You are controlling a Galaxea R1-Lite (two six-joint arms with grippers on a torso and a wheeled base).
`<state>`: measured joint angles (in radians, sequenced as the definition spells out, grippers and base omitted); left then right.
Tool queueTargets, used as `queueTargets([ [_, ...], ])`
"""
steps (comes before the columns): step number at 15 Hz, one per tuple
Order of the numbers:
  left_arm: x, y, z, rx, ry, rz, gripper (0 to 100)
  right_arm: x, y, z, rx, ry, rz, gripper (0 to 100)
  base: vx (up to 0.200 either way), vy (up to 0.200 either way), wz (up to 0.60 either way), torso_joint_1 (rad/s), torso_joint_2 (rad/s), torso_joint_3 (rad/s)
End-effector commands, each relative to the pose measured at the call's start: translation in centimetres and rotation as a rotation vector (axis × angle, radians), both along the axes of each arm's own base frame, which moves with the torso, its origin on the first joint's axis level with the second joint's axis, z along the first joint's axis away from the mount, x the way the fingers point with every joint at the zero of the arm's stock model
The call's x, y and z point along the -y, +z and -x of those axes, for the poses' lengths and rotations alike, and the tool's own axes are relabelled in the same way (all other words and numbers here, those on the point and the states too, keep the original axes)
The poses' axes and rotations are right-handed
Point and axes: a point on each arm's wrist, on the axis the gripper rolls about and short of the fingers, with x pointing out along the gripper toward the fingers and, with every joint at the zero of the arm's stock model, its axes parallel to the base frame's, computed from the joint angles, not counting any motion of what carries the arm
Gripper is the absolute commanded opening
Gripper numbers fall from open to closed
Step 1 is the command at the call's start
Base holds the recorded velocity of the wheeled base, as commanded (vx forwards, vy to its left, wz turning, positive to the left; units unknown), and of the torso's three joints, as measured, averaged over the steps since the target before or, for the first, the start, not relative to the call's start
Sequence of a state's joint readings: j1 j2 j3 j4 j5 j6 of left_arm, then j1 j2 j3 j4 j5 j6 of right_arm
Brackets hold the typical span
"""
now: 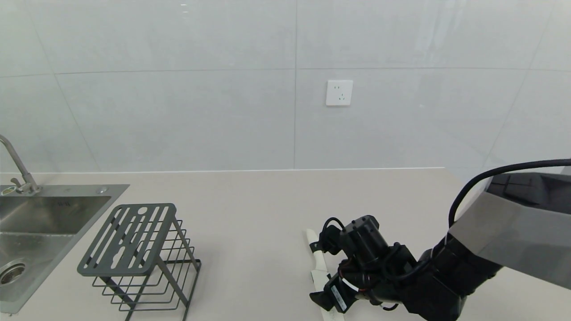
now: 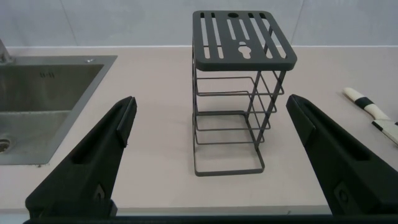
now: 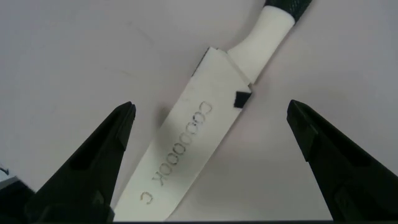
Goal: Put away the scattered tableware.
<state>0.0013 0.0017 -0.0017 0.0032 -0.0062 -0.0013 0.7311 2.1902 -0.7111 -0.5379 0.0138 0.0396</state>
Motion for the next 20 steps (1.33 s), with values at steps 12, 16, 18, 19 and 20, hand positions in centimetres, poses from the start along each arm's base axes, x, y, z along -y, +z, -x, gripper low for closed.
queueTargets([
  [12,0.0,0.0,0.0,-0.001,0.0,0.0,100,-0.9,-1.8,-1.6,-0.002,-0.023,0.015,100,0.0,0.0,0.0,0.0,0.0,0.0],
  [16,0.0,0.0,0.0,-0.001,0.0,0.0,100,-0.8,-1.9,-1.6,-0.027,-0.053,-0.003,100,0.0,0.0,0.0,0.0,0.0,0.0],
  [18,0.0,0.0,0.0,-0.001,0.0,0.0,100,-0.9,-1.9,-1.6,-0.025,-0.051,-0.003,0,0.0,0.0,0.0,0.0,0.0,0.0],
  [19,0.0,0.0,0.0,-0.001,0.0,0.0,100,-0.9,-2.0,-1.5,-0.025,-0.05,0.001,0,0.0,0.0,0.0,0.0,0.0,0.0],
  [20,0.0,0.0,0.0,-0.001,0.0,0.0,100,-0.9,-2.1,-1.4,-0.022,-0.05,0.011,0,0.0,0.0,0.0,0.0,0.0,0.0],
])
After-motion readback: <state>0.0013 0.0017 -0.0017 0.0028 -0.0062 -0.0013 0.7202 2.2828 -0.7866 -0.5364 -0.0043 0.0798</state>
